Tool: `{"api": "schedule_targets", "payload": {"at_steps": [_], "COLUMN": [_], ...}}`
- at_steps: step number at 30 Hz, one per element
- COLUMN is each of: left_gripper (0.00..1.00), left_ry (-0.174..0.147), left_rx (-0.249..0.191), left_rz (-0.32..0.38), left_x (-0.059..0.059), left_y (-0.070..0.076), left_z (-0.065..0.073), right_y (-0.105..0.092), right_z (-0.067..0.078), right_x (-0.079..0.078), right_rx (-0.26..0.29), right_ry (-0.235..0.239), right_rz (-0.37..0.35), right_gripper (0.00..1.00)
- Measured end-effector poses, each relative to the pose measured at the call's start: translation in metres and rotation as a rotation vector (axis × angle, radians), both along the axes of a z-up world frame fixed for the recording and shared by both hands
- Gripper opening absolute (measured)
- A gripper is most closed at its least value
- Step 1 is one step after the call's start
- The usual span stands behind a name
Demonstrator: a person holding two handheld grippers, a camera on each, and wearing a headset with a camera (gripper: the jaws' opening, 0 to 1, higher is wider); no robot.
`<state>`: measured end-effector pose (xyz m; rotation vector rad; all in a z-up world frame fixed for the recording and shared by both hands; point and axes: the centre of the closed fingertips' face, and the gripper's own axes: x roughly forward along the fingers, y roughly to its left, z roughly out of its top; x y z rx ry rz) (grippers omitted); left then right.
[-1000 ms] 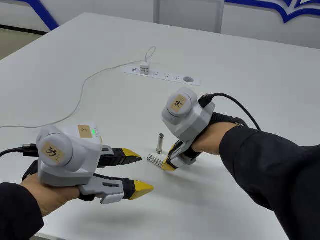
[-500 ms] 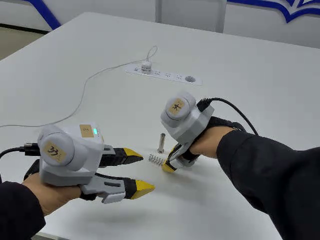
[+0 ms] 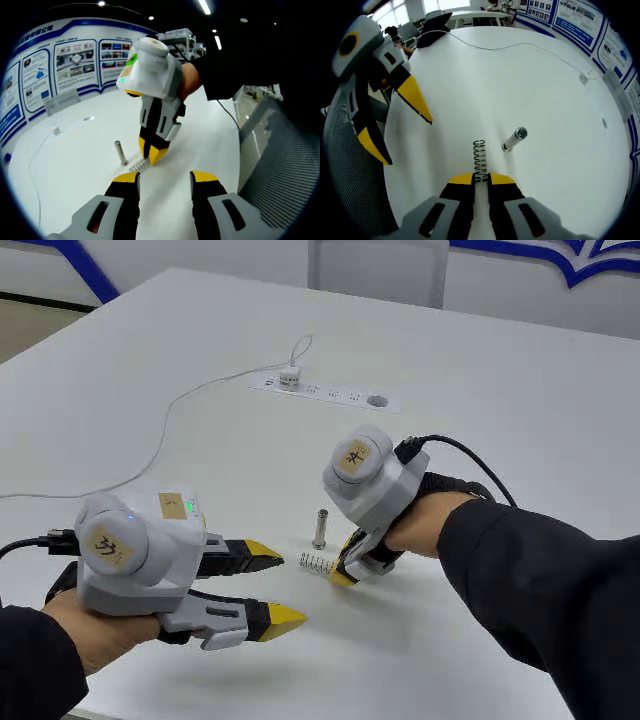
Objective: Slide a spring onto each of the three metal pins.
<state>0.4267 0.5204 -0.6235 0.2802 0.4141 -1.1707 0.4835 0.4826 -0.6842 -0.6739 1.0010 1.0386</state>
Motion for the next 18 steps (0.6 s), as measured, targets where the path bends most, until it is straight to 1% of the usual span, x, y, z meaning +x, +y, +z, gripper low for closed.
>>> {"api": "schedule_targets", "payload": {"at_steps": [4, 10, 18], "left_gripper": [0.41, 0.40, 0.39], "left_ry": [-0.003, -0.013, -0.031], "left_rx": [0.010, 0.028, 0.041], "left_rz": [-0.013, -0.039, -0.080], "left_x": [0.000, 0.001, 0.003], "left_y": [-0.001, -0.005, -0.015], "left_z": [0.000, 0.003, 0.008], "right_y": [-0.005, -0.007, -0.008], "right_z": [0.004, 0.019, 0.037], "right_x": [-0.007, -0.021, -0.040], "right_rx": [-0.012, -0.001, -0.003], "right_ry": [0.003, 0.017, 0.015], "right_rz": [0.028, 0.079, 0.163], "right_gripper": [0.11, 0.11, 0.11]}}
